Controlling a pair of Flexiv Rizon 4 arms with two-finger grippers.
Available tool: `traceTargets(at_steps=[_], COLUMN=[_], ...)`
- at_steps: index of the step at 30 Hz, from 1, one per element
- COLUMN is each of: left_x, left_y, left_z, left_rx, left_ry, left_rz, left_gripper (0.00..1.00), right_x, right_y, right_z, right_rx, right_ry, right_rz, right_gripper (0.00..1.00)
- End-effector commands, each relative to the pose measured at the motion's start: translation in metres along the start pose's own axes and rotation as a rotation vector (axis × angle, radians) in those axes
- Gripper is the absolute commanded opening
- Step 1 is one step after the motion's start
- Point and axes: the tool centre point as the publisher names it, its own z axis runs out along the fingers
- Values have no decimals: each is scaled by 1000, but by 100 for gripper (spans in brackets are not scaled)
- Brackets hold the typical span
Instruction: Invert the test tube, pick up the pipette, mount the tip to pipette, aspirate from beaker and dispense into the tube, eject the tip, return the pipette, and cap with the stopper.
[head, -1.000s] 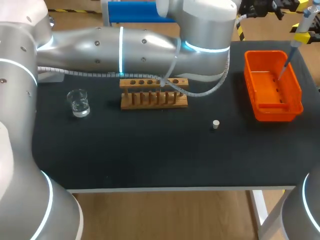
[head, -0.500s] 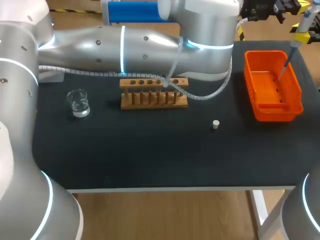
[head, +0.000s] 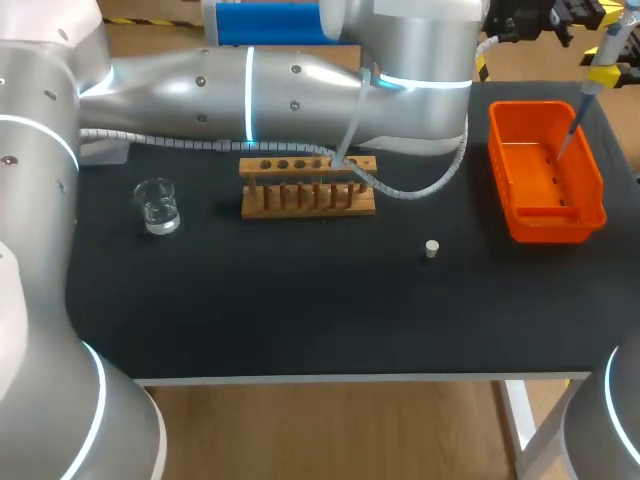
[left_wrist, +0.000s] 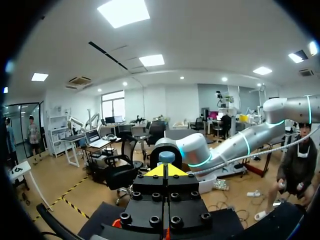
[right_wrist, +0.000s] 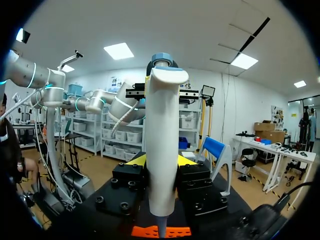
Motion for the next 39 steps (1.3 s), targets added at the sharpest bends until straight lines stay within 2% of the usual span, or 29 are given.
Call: traceTargets(at_steps=[1,12,18,39], left_x=[1,1,1,3], left_y=[8,17,23,40], left_z=[3,4,5,7], left_rx=[114,103,68,63], left_ry=[-10,-9,-3,8], left_rz=[-3,-9,-8,-22], left_gripper=[0,0,0,0], right_x=[-1,-1,-1,-1], right_y=[0,0,0,0], right_z=[-2,-2,-2,-2], right_rx=[1,1,1,1], right_ry=[6,6,6,6], right_rz=[-1,-1,-1,-1], right_gripper=[0,0,0,0])
